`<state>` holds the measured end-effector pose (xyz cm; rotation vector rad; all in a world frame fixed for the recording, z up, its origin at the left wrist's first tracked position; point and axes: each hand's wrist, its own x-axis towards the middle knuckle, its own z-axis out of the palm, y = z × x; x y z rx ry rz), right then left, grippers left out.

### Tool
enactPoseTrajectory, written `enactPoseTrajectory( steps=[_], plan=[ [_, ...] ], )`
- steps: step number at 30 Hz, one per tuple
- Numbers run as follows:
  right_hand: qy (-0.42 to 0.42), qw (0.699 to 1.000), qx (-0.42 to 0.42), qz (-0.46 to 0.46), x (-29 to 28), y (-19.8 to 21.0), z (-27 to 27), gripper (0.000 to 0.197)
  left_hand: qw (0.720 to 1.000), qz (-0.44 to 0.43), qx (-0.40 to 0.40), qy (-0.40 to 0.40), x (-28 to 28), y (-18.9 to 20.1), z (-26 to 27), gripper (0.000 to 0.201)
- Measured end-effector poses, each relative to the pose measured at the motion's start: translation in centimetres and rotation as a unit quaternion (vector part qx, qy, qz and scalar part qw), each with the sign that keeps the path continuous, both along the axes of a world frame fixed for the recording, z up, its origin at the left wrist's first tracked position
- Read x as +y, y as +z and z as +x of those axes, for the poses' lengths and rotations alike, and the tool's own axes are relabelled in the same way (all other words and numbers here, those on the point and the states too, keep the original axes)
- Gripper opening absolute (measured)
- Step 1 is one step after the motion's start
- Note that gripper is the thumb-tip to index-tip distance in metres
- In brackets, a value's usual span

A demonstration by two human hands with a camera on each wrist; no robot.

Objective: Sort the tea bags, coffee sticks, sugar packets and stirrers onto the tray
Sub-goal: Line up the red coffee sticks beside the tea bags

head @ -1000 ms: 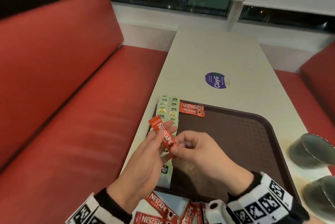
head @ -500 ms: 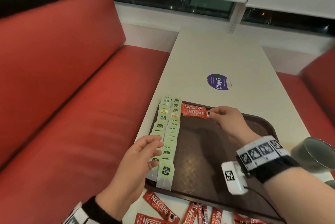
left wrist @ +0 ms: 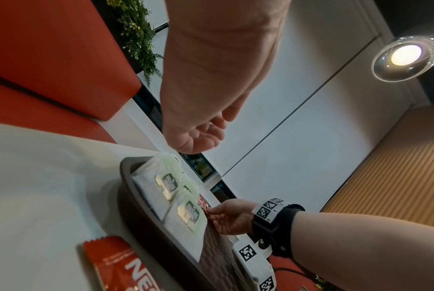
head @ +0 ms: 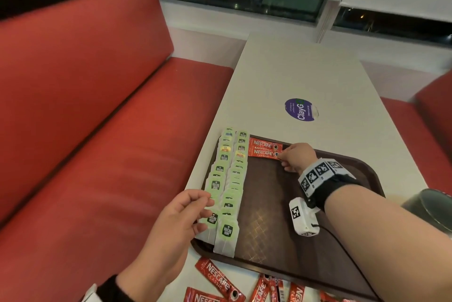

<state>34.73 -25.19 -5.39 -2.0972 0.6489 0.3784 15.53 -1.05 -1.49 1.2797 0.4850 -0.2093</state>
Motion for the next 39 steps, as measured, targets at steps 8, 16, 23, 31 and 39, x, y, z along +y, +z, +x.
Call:
enactPoseTrajectory(
  steps=[8,16,23,31,39],
  plan=[
    [0.013,0.999,0.027,-0.032,0.1,0.2,0.3,0.012,1.0,-0.004,-0.001,0.006,0.2,0.1,-0.1,0.013],
    [0.04,0.994,0.025,-0.097,0.3,-0.2,0.2,0.026,1.0,0.007,-0.011,0.018,1.4,0.9,-0.9,0.015],
    [0.12,0.977,-0.091,-0.152,-0.7,4.3,-5.2,0.033,0.996,0.027,-0.052,0.064,4.9,1.7,-3.9,0.016],
    [0.39,0.905,-0.142,-0.092,3.9,8.7,-21.8,0.009,0.944,0.308,-0.088,-0.077,7.6,1.4,-9.5,0.017],
    [0.486,0.806,-0.088,-0.327,9.6,3.9,-27.2,0.031,0.795,0.514,-0.071,-0.313,4.6,0.0,-11.2,0.018]
  ],
)
